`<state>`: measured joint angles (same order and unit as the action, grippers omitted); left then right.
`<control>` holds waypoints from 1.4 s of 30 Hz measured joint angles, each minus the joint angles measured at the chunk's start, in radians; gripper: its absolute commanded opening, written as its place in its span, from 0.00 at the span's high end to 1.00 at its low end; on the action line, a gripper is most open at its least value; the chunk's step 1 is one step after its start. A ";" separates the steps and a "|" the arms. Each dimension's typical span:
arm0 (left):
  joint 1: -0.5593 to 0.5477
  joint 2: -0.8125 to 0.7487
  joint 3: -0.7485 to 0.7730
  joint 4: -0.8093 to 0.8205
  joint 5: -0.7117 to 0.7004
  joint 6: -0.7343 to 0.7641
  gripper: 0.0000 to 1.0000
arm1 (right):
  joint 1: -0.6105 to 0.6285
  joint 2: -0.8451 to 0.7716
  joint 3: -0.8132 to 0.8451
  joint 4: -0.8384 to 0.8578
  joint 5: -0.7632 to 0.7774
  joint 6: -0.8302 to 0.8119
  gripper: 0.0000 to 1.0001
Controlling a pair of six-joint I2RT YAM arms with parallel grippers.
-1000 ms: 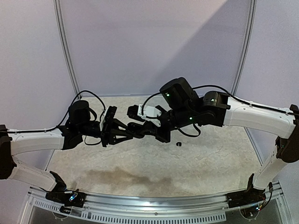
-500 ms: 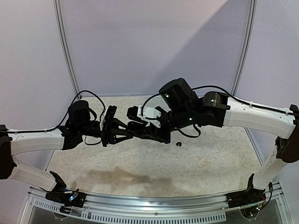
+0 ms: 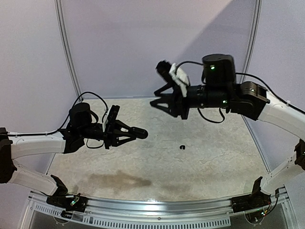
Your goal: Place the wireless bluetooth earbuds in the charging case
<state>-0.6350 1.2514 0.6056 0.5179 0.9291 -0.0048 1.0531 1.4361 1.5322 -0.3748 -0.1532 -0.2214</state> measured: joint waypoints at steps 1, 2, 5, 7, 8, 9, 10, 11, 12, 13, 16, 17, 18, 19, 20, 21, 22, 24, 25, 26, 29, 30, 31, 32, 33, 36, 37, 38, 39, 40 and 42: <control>0.000 0.000 0.000 0.000 -0.002 -0.004 1.00 | -0.018 -0.021 -0.008 0.026 -0.003 0.022 0.59; 0.000 0.000 0.000 0.000 -0.003 -0.007 1.00 | -0.045 -0.046 -0.019 0.056 -0.006 0.060 0.59; 0.000 0.000 0.000 0.000 -0.006 -0.012 1.00 | -0.101 -0.067 -0.033 0.091 -0.005 0.148 0.54; 0.000 0.000 0.000 -0.001 -0.012 -0.015 1.00 | -0.122 -0.056 -0.039 0.092 0.000 0.190 0.32; 0.000 0.000 0.000 -0.001 -0.018 -0.017 1.00 | -0.127 -0.043 -0.042 0.087 0.000 0.203 0.22; 0.000 0.000 0.000 -0.001 -0.023 -0.019 1.00 | -0.130 -0.026 -0.043 0.082 -0.004 0.211 0.13; 0.000 0.000 0.000 -0.001 -0.026 -0.023 1.00 | -0.129 -0.007 -0.047 0.081 -0.016 0.211 0.05; 0.000 0.000 0.000 -0.001 -0.027 -0.024 1.00 | -0.124 0.013 -0.055 0.079 -0.029 0.204 0.02; 0.000 0.000 0.000 -0.001 -0.029 -0.026 1.00 | -0.117 0.033 -0.065 0.077 -0.047 0.194 0.01; 0.000 0.000 0.000 -0.001 -0.030 -0.026 1.00 | -0.107 0.054 -0.074 0.074 -0.066 0.182 0.01; 0.000 0.000 0.000 -0.001 -0.031 -0.026 1.00 | -0.069 0.121 -0.076 0.051 -0.107 0.127 0.01; 0.000 0.000 0.000 -0.002 -0.033 -0.026 1.00 | -0.054 0.145 -0.072 0.037 -0.118 0.106 0.01; 0.000 0.000 0.000 -0.002 -0.035 -0.026 1.00 | -0.047 0.174 -0.069 0.026 -0.125 0.082 0.01; 0.000 0.000 0.000 -0.003 -0.037 -0.026 1.00 | -0.031 0.192 -0.066 0.019 -0.129 0.069 0.01; 0.000 0.000 0.000 -0.003 -0.039 -0.026 1.00 | -0.023 0.212 -0.064 0.011 -0.134 0.053 0.01; 0.000 0.000 0.000 -0.003 -0.040 -0.026 1.00 | -0.018 0.226 -0.062 0.004 -0.135 0.042 0.01; 0.000 0.000 0.000 -0.003 -0.041 -0.026 1.00 | -0.012 0.244 -0.060 -0.008 -0.136 0.029 0.01; 0.000 0.000 0.000 -0.005 -0.041 -0.023 1.00 | -0.011 0.262 -0.053 -0.019 -0.127 0.014 0.01; 0.000 0.000 0.000 -0.006 -0.040 -0.021 1.00 | -0.012 0.268 -0.050 -0.022 -0.117 0.011 0.01; 0.000 0.000 0.000 -0.007 -0.039 -0.014 1.00 | -0.013 0.272 -0.045 -0.025 -0.107 0.009 0.01; 0.000 0.000 0.000 -0.014 -0.027 0.017 1.00 | -0.013 0.286 -0.010 -0.038 -0.079 0.006 0.02; 0.000 0.000 0.000 -0.022 -0.022 0.034 1.00 | -0.013 0.289 0.003 -0.041 -0.070 0.005 0.02; 0.001 0.000 0.000 -0.027 -0.021 0.048 1.00 | -0.014 0.292 0.015 -0.050 -0.066 0.002 0.02; 0.001 0.000 0.000 -0.035 -0.020 0.068 1.00 | -0.014 0.294 0.024 -0.054 -0.063 0.001 0.02; 0.001 0.000 0.000 -0.045 -0.017 0.090 1.00 | -0.014 0.296 0.033 -0.060 -0.060 0.000 0.02; 0.002 0.000 0.002 -0.071 -0.016 0.141 1.00 | -0.018 0.303 0.046 -0.074 -0.050 0.001 0.04; 0.002 0.000 0.003 -0.077 -0.018 0.156 1.00 | -0.018 0.304 0.047 -0.079 -0.048 0.004 0.04; 0.002 0.000 0.004 -0.082 -0.019 0.165 1.00 | -0.018 0.305 0.048 -0.086 -0.044 0.008 0.04; 0.003 0.000 0.005 -0.088 -0.021 0.176 1.00 | -0.018 0.306 0.049 -0.091 -0.042 0.010 0.04; 0.003 0.000 0.005 -0.093 -0.023 0.186 1.00 | -0.018 0.306 0.052 -0.097 -0.040 0.013 0.04; 0.003 0.000 0.009 -0.108 -0.023 0.211 1.00 | -0.019 0.306 0.055 -0.106 -0.039 0.017 0.04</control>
<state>-0.6319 1.2514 0.6144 0.4099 0.9062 0.2062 1.0344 1.7424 1.5875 -0.4808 -0.1921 -0.2047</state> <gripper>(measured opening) 0.255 0.959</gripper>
